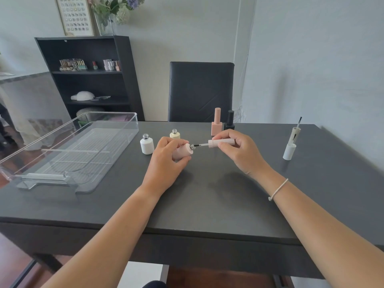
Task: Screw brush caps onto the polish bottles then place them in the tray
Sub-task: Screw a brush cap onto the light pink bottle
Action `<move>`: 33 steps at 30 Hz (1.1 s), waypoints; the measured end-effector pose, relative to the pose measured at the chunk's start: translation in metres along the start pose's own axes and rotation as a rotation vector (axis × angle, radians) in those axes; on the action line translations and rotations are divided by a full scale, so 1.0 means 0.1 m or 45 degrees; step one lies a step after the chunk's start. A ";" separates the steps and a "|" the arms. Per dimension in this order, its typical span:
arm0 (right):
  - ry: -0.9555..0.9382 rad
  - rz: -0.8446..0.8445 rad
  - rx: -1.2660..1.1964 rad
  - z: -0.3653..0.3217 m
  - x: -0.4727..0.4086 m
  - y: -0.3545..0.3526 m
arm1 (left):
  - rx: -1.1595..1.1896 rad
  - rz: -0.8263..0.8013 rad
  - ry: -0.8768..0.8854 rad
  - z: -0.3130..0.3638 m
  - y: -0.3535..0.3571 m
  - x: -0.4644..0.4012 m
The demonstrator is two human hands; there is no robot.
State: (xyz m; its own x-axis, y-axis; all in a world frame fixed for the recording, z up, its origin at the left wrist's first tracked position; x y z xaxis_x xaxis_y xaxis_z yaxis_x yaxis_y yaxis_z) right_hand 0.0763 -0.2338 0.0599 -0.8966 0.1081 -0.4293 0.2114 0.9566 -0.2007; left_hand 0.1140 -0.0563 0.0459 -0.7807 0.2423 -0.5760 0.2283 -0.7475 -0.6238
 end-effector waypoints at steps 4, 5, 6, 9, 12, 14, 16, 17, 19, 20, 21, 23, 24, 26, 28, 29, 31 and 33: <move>0.007 -0.040 0.016 0.01 0.00 0.03 | 0.006 -0.014 0.004 0.01 0.01 0.01; 0.009 -0.046 0.022 0.01 0.00 0.04 | 0.009 -0.016 0.008 0.01 0.01 0.01; 0.010 -0.049 0.025 0.01 0.00 0.04 | 0.014 -0.019 0.014 0.02 0.01 0.01; -0.004 -0.063 0.040 0.00 0.01 0.06 | 0.017 -0.041 0.041 0.05 0.03 0.02; -0.025 -0.084 0.061 -0.02 0.01 0.08 | 0.005 -0.066 0.061 0.07 0.04 0.02; -0.030 -0.083 0.055 -0.02 0.01 0.07 | 0.007 -0.054 0.048 0.05 0.03 0.02; -0.036 -0.071 0.044 -0.02 0.01 0.06 | 0.016 -0.029 0.016 0.03 0.01 0.01; -0.037 -0.067 0.041 -0.02 0.01 0.06 | 0.019 -0.021 0.005 0.02 0.01 0.01; -0.039 -0.067 0.045 -0.02 0.00 0.05 | 0.019 -0.019 0.001 0.03 0.01 0.01; -0.040 -0.068 0.050 -0.02 0.00 0.05 | 0.014 -0.022 0.001 0.03 0.01 0.01; -0.040 -0.066 0.055 -0.01 -0.01 0.05 | 0.006 -0.024 -0.001 0.02 0.01 0.01; -0.035 -0.059 0.060 0.00 -0.01 0.04 | -0.007 -0.025 -0.014 0.00 0.01 0.00; -0.033 -0.055 0.060 0.00 -0.01 0.04 | -0.009 -0.026 -0.021 -0.01 0.01 0.00; -0.034 -0.043 0.052 0.00 -0.01 0.03 | -0.007 -0.027 -0.027 -0.02 0.01 0.00; -0.034 -0.036 0.047 0.00 0.00 0.01 | 0.002 -0.026 -0.026 -0.02 0.02 0.00; -0.035 -0.035 0.049 -0.01 0.00 0.01 | 0.008 -0.027 -0.024 -0.01 0.02 0.01; -0.041 -0.033 0.053 -0.02 0.00 0.01 | 0.016 -0.028 -0.017 -0.01 0.02 0.01; -0.043 -0.031 0.051 -0.02 0.00 0.01 | 0.016 -0.025 -0.008 0.00 0.01 0.02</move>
State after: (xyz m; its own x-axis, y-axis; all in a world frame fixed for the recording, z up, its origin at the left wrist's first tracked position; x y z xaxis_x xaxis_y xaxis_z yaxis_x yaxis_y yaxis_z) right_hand 0.0754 -0.2324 0.0613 -0.8884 0.0752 -0.4530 0.2056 0.9472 -0.2460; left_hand 0.1131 -0.0568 0.0442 -0.7887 0.2527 -0.5604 0.2059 -0.7503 -0.6281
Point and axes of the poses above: each hand's wrist, its own x-axis away from the middle knuckle, its own y-axis out of the palm, z = x × y, the point moved 9 cm from there along -x, towards the middle knuckle, and after that the axes turned 11 degrees about -x, right-handed, at the moved point
